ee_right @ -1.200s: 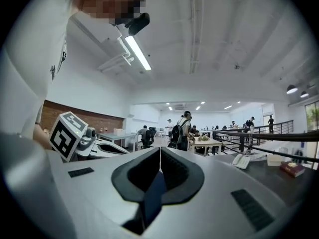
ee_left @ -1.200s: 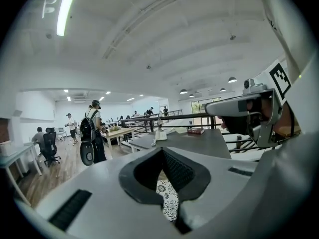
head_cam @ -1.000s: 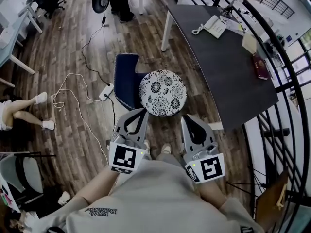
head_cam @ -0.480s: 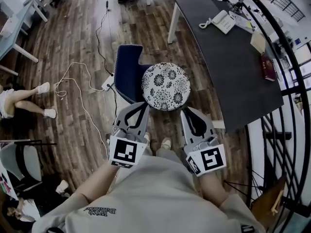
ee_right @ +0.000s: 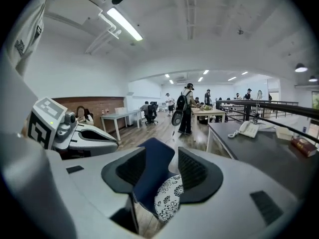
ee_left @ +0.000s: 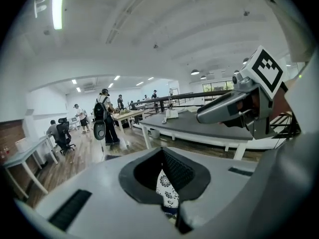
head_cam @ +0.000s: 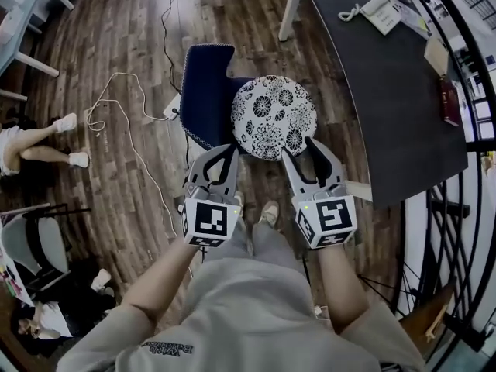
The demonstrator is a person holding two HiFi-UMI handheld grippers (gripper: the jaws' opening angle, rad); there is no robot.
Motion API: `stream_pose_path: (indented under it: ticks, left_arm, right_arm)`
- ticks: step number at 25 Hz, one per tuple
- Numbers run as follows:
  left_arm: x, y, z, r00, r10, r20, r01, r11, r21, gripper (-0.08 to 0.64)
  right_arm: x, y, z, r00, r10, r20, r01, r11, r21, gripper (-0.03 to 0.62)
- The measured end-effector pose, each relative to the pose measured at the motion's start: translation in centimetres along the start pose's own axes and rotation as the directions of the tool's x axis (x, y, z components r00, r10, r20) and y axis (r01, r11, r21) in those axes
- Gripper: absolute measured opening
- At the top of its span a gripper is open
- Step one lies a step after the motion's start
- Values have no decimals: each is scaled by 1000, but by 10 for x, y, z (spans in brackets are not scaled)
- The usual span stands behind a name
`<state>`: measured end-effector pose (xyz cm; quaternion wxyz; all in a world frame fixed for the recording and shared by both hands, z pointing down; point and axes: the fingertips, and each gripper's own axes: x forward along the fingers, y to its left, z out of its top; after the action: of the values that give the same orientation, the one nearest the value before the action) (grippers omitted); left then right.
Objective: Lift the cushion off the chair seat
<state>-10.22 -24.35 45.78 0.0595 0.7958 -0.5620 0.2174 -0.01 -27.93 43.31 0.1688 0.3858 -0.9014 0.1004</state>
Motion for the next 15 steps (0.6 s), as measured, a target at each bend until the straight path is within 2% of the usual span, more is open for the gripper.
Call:
stream_pose_path:
  ticks: [3,7,9,13,15]
  left_arm:
    - [26,-3,-38,999,-19,-51,17,999,-38,5]
    - [65,-11,-81,995,-67,-69,62,996,-69,5]
    - [83,-14,-104,994,-89,-68,84,994,-69,5]
    - [118,-35,-147,988,-135,-81,134,991,-8,5]
    - [134,-48,-170,984,-151,-96,147,988,-43,5]
  right_arm:
    - [36,-13,-39,998,-7,-60,8,1000,21,192]
    - [86,-35,-102,990,-37,-132,38,999,4,204]
    - [107,-45,-143,983,-50,-179,52,999,6,207]
    - [139,-58,-224,966,-44,-256,59,997,52,216]
    - [154,-61,-260,958,-34,-285,55,996,64,225]
